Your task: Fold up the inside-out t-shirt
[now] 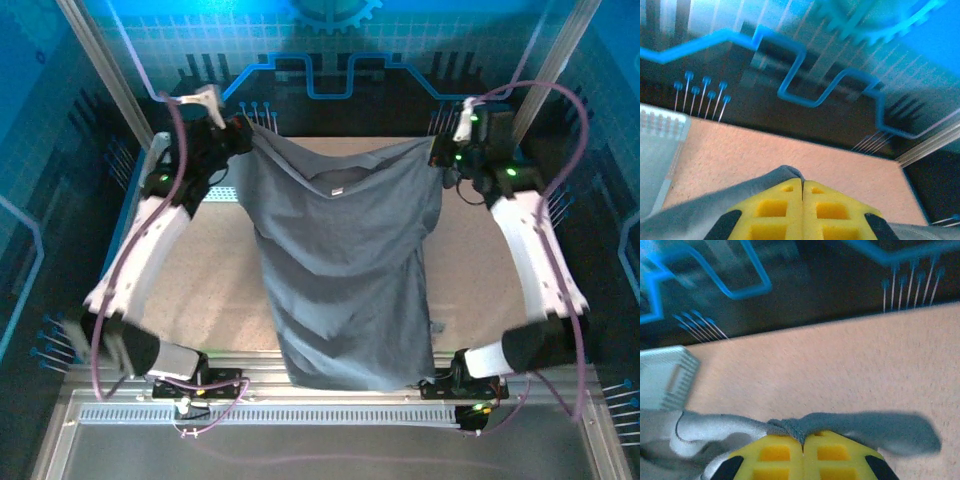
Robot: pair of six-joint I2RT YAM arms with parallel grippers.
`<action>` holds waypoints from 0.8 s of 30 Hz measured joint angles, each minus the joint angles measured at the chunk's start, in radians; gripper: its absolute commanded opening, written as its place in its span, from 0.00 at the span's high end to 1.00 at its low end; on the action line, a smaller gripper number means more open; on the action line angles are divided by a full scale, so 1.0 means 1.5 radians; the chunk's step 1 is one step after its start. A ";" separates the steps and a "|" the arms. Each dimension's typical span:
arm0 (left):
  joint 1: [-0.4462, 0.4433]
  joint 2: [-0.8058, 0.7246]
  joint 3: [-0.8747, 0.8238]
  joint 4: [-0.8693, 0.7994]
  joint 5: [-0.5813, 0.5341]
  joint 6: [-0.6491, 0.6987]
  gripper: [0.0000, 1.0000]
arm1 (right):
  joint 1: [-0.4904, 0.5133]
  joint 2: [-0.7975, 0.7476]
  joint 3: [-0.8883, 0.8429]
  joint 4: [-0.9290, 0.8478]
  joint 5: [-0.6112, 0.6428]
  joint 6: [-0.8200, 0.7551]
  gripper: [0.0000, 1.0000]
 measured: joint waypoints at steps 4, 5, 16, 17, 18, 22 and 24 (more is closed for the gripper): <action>0.002 0.196 0.068 0.000 -0.010 -0.002 1.00 | -0.016 0.160 0.018 0.023 0.018 0.016 1.00; 0.003 0.254 0.105 -0.008 -0.012 -0.002 1.00 | -0.020 0.208 0.037 0.023 0.023 0.020 1.00; 0.025 0.638 0.567 -0.182 -0.054 -0.016 0.23 | -0.039 0.573 0.432 -0.074 0.086 0.038 0.30; 0.028 0.636 0.580 -0.199 -0.058 -0.016 0.22 | -0.040 0.567 0.436 -0.081 0.092 0.035 0.28; 0.029 0.628 0.587 -0.208 -0.062 -0.018 0.21 | -0.041 0.558 0.434 -0.086 0.094 0.033 0.27; 0.029 0.545 0.524 -0.233 -0.061 -0.021 0.21 | -0.039 0.461 0.333 -0.085 0.094 0.028 0.24; 0.023 0.467 0.435 -0.234 -0.061 -0.027 0.20 | -0.035 0.370 0.227 -0.073 0.092 0.031 0.22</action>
